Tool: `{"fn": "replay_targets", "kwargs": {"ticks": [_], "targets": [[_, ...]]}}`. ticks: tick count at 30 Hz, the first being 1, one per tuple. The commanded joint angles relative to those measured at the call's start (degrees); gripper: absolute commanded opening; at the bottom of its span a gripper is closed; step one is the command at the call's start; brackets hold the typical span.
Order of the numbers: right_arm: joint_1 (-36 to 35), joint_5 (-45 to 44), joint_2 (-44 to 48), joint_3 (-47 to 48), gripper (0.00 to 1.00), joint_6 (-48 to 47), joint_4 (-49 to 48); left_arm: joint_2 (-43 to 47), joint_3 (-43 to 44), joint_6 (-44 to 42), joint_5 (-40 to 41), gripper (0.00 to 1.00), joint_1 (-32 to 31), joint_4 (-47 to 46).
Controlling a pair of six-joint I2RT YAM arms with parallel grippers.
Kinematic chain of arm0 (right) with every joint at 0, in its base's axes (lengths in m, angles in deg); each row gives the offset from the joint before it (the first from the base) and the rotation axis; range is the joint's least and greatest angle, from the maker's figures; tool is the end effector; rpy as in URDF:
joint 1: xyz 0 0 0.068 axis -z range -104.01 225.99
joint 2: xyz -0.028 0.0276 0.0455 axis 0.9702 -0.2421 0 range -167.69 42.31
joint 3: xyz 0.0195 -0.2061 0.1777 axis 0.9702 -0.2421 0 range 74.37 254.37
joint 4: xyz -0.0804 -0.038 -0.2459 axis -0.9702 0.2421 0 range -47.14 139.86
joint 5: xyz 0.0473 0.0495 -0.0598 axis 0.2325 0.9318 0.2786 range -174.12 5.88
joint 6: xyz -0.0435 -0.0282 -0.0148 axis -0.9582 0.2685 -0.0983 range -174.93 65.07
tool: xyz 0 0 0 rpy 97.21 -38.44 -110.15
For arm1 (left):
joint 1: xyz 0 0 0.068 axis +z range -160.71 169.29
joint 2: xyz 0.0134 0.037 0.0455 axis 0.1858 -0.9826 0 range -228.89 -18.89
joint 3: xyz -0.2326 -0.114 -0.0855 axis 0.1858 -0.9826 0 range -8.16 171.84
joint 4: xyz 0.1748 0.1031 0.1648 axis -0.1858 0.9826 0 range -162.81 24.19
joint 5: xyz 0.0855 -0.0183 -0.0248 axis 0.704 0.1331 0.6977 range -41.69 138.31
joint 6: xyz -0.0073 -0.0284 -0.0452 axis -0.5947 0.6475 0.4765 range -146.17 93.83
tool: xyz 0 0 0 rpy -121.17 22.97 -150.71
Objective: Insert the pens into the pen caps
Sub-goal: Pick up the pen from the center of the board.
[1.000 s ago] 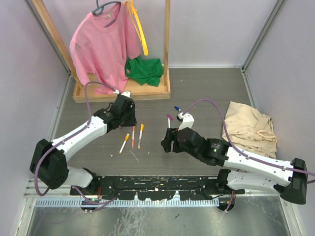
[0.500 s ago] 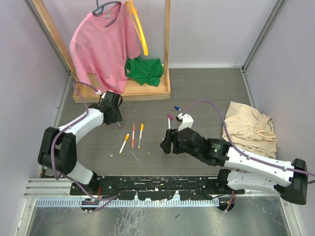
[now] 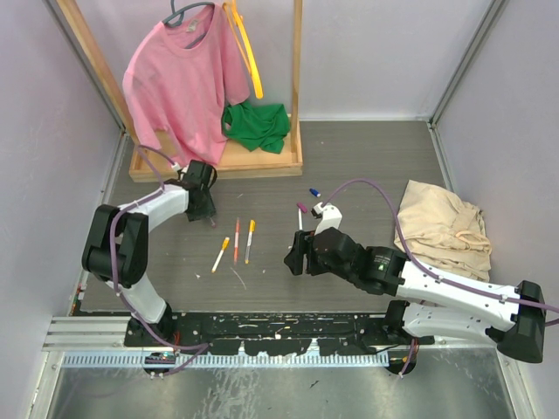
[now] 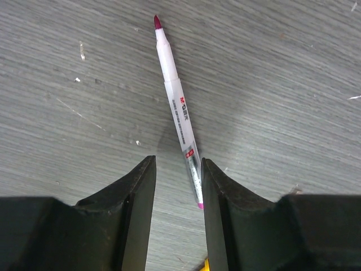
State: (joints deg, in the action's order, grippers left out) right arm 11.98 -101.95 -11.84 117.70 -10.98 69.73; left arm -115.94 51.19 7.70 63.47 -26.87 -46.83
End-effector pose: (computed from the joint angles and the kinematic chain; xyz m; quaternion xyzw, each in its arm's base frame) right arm 0.0987 0.1773 0.2745 -0.0873 0.8851 0.2704 0.3686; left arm 0.3205 -0.0831 0.1760 -0.1782 0.9491 0.0210 0.2589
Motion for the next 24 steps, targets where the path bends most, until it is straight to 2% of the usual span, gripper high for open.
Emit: {"fn": "replay_targets", "kwargs": {"ticks": [1, 7, 11, 16, 19, 24], "targets": [[0.19, 0.69, -0.33, 0.79, 0.7, 0.22, -1.28, -1.54, 2.34, 0.41, -0.66, 0.38, 1.15, -3.0], [0.18, 0.76, -0.51, 0.88, 0.7, 0.04, -1.31, -3.36, 2.21, 0.56, -1.47, 0.34, 1.58, -3.95], [0.2, 0.7, -0.52, 0.79, 0.7, 0.0, -1.33, -3.91, 2.02, 0.5, -1.71, 0.22, 1.71, -4.27], [0.2, 0.42, -0.32, 0.94, 0.7, -0.08, -1.24, -2.36, 1.03, 0.33, -1.71, 0.15, 1.75, -4.36], [0.2, -0.14, 0.04, 0.87, 0.7, -0.09, -1.23, 0.95, -0.38, -0.29, -2.22, 0.12, 1.66, -4.47], [0.2, -1.76, 1.03, 0.88, 0.7, -0.54, -1.3, 12.6, -5.4, -1.67, -9.23, 0.1, 1.63, -7.66]]}}
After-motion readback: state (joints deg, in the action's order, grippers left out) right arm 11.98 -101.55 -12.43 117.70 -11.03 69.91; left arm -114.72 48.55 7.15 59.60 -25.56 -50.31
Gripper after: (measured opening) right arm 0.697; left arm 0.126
